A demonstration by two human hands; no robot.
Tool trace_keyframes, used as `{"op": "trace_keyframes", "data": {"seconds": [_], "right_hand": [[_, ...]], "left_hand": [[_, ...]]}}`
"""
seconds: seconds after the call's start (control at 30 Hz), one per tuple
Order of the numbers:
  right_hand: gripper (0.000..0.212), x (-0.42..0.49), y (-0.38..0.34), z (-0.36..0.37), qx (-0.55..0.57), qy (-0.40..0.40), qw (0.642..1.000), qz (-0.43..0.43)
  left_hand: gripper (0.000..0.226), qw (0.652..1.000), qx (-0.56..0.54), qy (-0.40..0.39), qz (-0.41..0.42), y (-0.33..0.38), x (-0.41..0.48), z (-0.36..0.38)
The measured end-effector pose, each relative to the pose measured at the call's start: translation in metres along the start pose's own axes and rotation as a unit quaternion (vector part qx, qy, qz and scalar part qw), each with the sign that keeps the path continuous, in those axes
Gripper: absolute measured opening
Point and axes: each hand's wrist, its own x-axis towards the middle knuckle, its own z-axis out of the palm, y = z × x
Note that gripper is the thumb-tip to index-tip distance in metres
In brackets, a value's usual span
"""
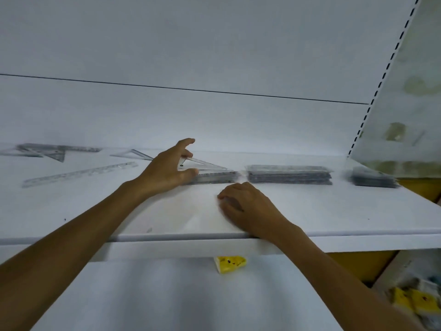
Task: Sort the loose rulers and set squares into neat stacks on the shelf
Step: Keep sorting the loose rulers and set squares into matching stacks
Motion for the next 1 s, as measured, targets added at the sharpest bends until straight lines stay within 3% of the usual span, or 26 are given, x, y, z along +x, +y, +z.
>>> {"op": "trace_keyframes", "data": {"seconds": [0.3,0.5,1.0], "right_hand": [[0.022,0.001,0.003,0.003,-0.001,0.022,1.0,-0.009],[0.023,0.002,0.004,0.003,-0.007,0.027,1.0,-0.009],[0.024,0.005,0.005,-0.001,-0.007,0.0,1.0,-0.025]], "left_hand": [[0.075,0.998,0.009,-0.06,0.002,-0.009,0.03,0.018],[0.065,0.997,0.018,-0.078,-0.003,-0.015,0.028,0.028],[0.062,0.999,0.049,0.01,-0.013,-0.012,0.023,0.007]]}}
